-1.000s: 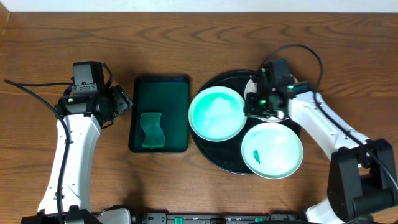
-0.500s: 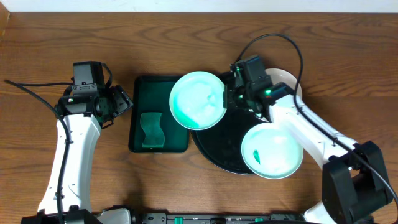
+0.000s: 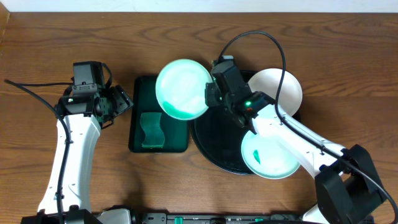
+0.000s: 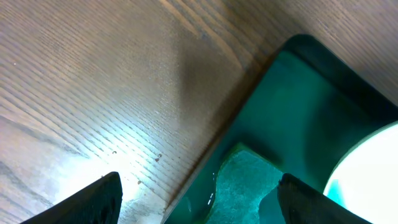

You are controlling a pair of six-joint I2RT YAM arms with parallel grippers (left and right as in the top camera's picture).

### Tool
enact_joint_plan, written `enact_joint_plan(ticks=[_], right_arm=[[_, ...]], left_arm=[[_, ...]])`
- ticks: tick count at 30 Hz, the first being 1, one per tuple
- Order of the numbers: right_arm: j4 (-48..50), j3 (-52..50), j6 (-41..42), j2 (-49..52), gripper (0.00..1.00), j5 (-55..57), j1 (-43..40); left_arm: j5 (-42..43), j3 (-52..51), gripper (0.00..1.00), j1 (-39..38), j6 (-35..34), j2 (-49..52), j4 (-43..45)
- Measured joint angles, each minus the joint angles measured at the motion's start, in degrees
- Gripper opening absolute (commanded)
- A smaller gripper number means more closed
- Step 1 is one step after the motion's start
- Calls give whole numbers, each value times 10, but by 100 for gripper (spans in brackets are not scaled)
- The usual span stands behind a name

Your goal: Clean dirty plates on tray and stack at the side

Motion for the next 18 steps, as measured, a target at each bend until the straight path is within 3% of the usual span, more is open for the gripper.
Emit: enact_joint_plan(ticks=[11, 18], right_arm=[[61, 1, 0, 0, 1, 114, 58], [118, 1, -58, 0, 2, 153, 70]], left_arm=[[0, 0, 80, 0, 0, 0, 0], [0, 0, 80, 0, 0, 0, 0]])
